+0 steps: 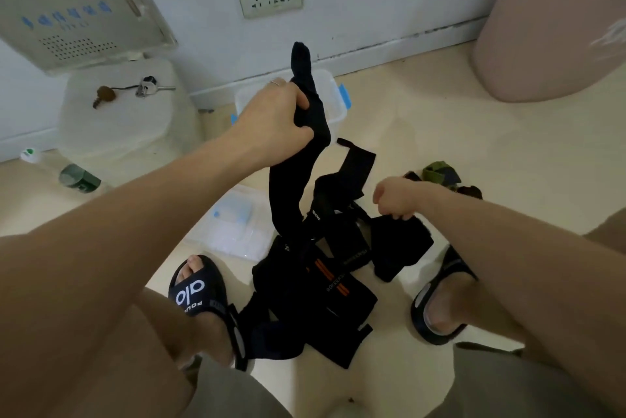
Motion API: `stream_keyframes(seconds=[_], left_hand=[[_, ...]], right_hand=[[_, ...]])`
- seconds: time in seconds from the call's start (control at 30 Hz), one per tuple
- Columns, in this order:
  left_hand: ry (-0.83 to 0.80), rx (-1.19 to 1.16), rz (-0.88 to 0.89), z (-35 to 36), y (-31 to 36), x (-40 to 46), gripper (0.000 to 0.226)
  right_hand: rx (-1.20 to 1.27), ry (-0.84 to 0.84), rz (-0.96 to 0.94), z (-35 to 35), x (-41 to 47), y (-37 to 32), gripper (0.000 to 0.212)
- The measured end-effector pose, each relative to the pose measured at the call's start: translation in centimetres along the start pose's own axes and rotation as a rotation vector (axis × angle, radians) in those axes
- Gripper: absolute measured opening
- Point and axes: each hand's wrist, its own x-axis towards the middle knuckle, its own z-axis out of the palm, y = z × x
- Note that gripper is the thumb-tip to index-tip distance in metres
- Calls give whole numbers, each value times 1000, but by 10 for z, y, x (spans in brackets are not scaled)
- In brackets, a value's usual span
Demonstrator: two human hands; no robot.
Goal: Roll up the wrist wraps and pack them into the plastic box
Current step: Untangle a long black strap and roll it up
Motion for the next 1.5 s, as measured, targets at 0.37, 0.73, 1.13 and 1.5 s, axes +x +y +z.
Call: stream_keyframes(seconds=[0.37,0.73,1.13,1.5], left_hand=[[-48,75,59,37,7,25,42],[-136,10,32,68,11,37,41],[-123,-17,48,64,12,30,42],[-28,-94,155,25,19,-10,34]], right_hand=[[-51,-73,88,29,23,75,66],[27,-38,-59,70,73,90,98],[451,216,33,60,68,89,13],[1104,174,-100,-30,-29,34,5]])
